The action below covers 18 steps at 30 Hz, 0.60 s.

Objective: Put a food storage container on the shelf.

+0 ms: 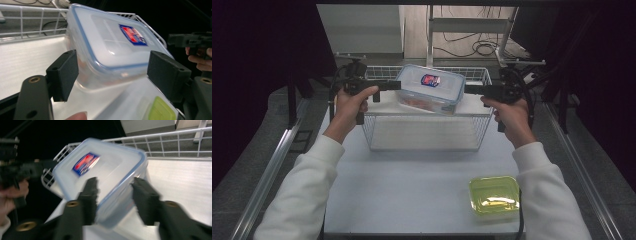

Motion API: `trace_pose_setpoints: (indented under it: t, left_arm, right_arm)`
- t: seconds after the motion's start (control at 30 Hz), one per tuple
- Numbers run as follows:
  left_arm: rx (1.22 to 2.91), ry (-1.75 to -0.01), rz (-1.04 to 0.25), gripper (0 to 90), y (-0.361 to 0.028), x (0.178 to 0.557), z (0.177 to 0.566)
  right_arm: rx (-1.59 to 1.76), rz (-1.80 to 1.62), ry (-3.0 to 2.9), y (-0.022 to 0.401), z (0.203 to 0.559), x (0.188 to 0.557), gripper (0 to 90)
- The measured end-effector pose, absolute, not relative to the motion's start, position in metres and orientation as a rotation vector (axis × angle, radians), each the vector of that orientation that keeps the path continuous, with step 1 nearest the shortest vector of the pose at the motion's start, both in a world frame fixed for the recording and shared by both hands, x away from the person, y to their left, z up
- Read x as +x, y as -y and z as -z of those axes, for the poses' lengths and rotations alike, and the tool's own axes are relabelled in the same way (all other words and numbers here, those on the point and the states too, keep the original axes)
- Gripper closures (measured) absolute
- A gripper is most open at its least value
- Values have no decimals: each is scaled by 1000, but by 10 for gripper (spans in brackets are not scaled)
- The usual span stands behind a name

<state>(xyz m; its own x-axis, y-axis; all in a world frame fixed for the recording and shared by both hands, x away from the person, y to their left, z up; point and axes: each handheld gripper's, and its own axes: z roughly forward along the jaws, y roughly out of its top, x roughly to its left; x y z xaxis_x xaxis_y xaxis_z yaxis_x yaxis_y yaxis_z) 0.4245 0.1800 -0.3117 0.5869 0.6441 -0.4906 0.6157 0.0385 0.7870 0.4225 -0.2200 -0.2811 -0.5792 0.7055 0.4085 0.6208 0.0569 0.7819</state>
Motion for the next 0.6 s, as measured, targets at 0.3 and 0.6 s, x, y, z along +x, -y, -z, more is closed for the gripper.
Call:
trace_pose_setpoints:
  t: [0.3, 0.6]
  left_arm:
    - [1657, -1027, -8, 234, -187, 395, 319]
    - [1670, -1010, -1, 227, -189, 386, 324]
  right_arm:
    - [1204, -1478, -2450, 197, 312, 388, 893]
    - [1198, -1459, -2452, 177, 331, 401, 893]
